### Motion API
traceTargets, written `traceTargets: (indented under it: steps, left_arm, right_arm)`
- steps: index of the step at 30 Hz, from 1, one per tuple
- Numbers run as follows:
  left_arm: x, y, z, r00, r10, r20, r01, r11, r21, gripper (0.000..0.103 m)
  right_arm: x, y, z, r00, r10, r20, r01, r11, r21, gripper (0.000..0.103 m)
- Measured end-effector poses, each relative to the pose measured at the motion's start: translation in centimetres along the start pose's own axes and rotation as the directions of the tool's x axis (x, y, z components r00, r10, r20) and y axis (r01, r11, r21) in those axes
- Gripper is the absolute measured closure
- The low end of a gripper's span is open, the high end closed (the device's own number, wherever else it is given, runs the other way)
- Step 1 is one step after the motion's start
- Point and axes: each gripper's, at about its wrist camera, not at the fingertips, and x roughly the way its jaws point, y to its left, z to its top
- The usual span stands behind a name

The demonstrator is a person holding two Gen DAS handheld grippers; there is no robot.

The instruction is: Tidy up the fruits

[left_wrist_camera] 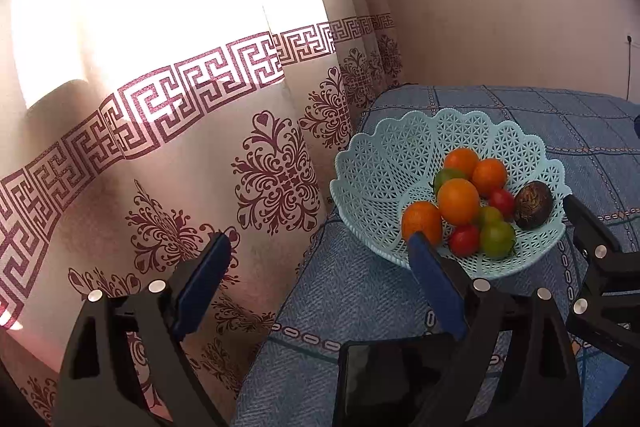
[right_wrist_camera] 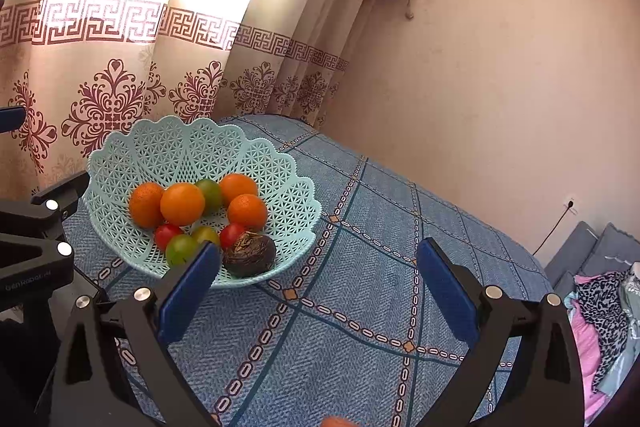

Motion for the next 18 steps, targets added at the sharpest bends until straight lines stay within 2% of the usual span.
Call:
traceTargets:
  steps: [18]
  left_arm:
    - [-0.17,-0.42,0.04,1.0,-0.013,0.008,0.013,1.0,0.023,0.012]
  right_arm:
    - [-0.11,0.75,-0.34,0.999,0.032,0.003,-0.032,0.999,-0.026,0.005]
